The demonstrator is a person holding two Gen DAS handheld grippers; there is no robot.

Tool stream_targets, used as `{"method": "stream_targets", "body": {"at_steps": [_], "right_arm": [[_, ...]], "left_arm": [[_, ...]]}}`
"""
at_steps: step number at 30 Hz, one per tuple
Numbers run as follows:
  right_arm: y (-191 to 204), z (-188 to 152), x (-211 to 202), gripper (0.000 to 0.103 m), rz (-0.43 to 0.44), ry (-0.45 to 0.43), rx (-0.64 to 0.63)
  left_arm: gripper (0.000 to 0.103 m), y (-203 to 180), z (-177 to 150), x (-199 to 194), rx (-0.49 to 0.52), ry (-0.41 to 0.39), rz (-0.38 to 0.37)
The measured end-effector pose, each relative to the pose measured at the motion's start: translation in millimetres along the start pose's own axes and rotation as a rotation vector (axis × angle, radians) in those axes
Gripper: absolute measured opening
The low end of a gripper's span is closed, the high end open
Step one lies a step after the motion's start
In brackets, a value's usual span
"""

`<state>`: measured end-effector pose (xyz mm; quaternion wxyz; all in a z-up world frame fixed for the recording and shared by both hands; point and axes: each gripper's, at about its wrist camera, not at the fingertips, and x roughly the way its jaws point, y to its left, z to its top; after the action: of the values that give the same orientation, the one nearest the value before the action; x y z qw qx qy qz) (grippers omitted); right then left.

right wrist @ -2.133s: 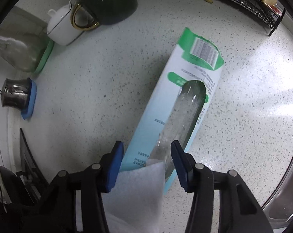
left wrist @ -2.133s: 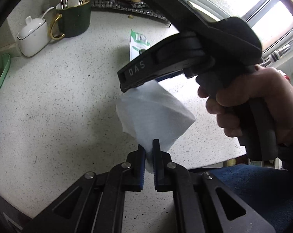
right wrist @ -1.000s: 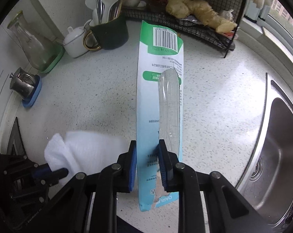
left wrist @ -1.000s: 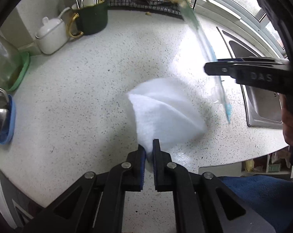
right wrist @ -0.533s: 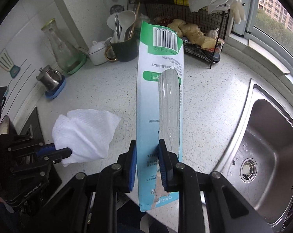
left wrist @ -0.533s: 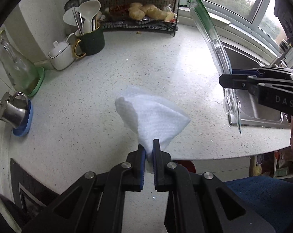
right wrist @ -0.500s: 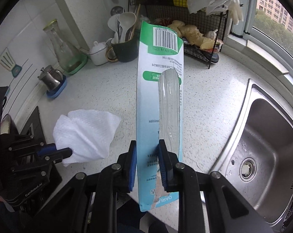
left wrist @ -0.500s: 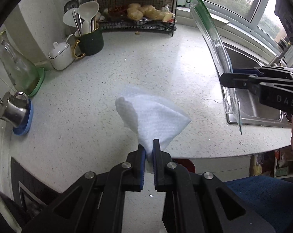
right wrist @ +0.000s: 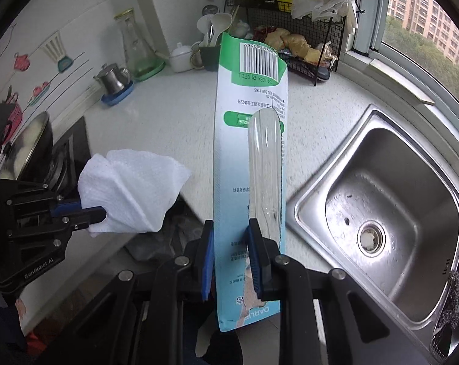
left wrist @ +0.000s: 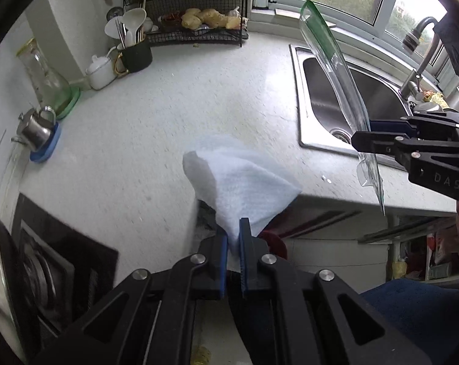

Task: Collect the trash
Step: 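Lift the bottle package and wipe off the counter toward the red bin with both tools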

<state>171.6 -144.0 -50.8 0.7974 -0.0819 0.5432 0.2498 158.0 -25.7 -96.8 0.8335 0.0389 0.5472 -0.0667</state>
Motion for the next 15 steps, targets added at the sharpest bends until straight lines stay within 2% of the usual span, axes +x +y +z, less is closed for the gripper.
{"method": "stream_targets", "body": {"at_steps": [7,15], "right_arm": [[10,-35,-6,0.019,0.026,0.047,-0.009],[38,-60,0,0.019,0.045,0.095,-0.009]], "left_arm": [[0.006,-26,-43,-5,-0.011,0.041,-0.008],[0.006,-30,-72,-7,0.015,0.072,-0.035]]}}
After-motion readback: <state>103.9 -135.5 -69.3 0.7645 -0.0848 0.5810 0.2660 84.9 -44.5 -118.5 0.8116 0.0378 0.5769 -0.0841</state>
